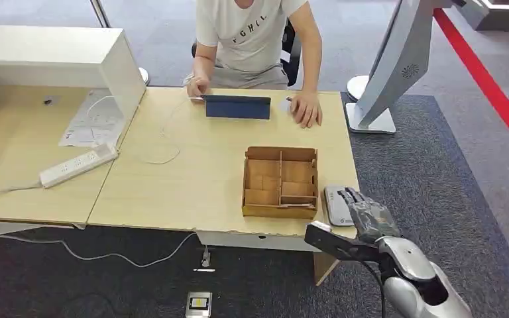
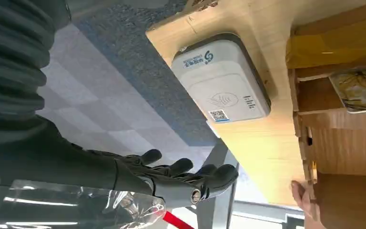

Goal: Pass the card to the sensor for recognition and then transmit it.

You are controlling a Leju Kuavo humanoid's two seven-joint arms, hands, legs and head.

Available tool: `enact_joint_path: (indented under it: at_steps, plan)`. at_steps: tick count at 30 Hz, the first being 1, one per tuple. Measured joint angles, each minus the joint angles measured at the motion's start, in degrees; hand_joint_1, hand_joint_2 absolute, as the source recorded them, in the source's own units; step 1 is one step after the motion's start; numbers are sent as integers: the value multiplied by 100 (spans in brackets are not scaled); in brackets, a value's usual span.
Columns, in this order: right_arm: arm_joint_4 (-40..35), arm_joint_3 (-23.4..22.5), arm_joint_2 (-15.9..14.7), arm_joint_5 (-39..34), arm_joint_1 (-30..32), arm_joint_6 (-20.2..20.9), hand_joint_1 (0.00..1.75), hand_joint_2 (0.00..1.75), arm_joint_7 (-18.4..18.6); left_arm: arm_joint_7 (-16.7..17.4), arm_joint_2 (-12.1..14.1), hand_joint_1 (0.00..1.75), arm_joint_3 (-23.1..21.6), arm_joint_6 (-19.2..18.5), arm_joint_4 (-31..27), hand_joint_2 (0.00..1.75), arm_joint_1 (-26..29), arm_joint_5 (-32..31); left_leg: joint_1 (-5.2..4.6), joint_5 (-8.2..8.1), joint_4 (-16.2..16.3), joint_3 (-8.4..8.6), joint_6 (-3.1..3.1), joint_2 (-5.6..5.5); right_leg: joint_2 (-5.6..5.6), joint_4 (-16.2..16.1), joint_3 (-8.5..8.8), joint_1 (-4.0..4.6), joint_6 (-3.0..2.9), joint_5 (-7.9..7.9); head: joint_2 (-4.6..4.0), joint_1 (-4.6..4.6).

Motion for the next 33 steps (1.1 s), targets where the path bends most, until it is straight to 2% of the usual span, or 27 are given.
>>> enact_joint_path:
  at_steps: [23, 33]
  plan:
    - [-477, 61, -37, 35, -130, 4, 0, 175, 140, -57, 9, 0, 0, -94, 0, 0, -11, -48, 0, 0, 0, 0, 0, 0, 0, 1, 2, 0, 0, 0, 0, -2]
    - [-494, 184, 210, 280, -349, 291, 0, 175, 83, -61, 9, 0, -33, -151, 0, 0, -66, -118, 0, 0, 0, 0, 0, 0, 0, 2, 2, 0, 0, 0, 0, -2]
